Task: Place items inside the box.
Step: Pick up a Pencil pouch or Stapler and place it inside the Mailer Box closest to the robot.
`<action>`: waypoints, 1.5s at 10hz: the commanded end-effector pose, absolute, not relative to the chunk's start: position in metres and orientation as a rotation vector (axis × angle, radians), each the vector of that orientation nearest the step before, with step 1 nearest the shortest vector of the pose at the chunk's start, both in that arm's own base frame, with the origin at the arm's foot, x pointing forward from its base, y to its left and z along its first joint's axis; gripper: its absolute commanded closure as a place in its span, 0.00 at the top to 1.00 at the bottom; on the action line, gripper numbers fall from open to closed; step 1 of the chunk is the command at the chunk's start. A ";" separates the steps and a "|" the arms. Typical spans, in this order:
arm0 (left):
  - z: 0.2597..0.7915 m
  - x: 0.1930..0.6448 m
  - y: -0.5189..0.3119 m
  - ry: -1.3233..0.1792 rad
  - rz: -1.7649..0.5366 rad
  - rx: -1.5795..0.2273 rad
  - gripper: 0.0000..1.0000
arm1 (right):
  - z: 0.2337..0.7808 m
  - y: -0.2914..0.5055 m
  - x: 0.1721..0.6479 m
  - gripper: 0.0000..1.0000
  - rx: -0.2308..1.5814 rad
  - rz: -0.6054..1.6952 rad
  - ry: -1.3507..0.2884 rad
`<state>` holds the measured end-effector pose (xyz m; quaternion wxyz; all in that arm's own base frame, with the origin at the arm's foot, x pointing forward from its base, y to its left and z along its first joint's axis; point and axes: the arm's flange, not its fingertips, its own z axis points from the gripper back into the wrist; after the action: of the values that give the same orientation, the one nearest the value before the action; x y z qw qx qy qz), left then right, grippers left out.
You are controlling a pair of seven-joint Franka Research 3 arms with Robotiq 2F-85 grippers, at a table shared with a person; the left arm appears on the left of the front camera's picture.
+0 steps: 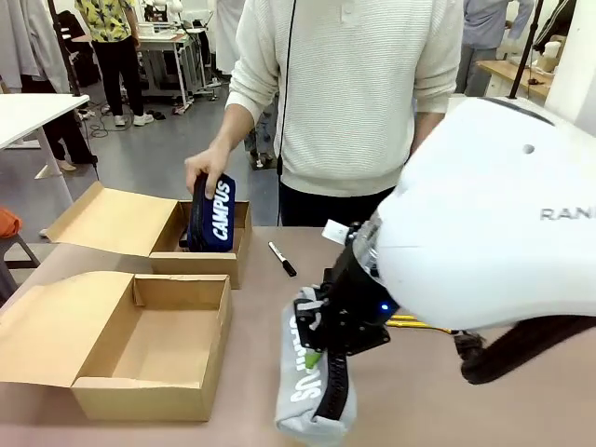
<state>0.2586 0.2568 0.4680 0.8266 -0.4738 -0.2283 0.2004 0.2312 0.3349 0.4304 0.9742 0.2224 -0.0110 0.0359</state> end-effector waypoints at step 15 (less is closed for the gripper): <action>0.469 0.258 0.256 -0.496 0.407 -1.012 1.00 | 0.443 0.513 0.286 0.05 0.585 0.032 -0.161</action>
<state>0.2587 0.2567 0.4682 0.8268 -0.4736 -0.2282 0.2001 0.2792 0.4799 0.4308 0.9496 0.3066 -0.0560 0.0326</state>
